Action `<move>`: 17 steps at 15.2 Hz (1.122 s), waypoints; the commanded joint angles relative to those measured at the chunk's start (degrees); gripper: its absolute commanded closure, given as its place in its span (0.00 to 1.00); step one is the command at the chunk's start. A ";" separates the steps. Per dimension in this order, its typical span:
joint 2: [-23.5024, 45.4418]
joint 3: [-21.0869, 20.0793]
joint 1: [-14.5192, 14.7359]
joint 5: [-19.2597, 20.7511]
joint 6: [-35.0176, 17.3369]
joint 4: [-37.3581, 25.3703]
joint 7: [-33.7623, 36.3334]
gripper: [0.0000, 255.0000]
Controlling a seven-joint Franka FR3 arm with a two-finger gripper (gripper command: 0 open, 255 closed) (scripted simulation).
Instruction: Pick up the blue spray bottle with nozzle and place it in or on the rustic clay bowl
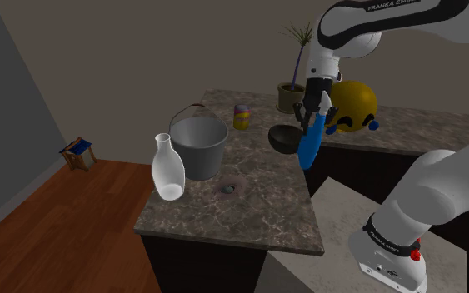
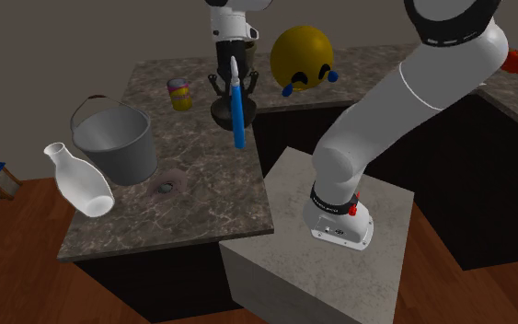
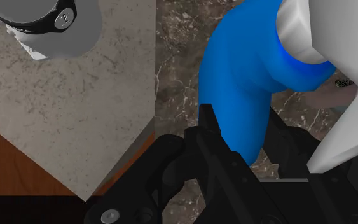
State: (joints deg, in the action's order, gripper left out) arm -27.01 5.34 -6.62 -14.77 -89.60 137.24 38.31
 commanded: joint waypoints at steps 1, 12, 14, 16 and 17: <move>3.81 1.51 -0.67 1.10 -0.12 -3.12 -2.08 1.00; 25.76 8.22 -4.13 3.00 3.39 -25.82 -12.43 1.00; 30.05 9.10 -4.97 2.73 4.70 -30.91 -14.17 1.00; 34.48 9.83 -5.98 2.29 6.26 -36.39 -15.82 1.00; 36.76 10.16 -6.54 2.01 7.14 -39.30 -16.60 1.00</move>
State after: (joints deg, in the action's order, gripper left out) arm 7.10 15.11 -12.59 -12.45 -83.16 101.01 22.70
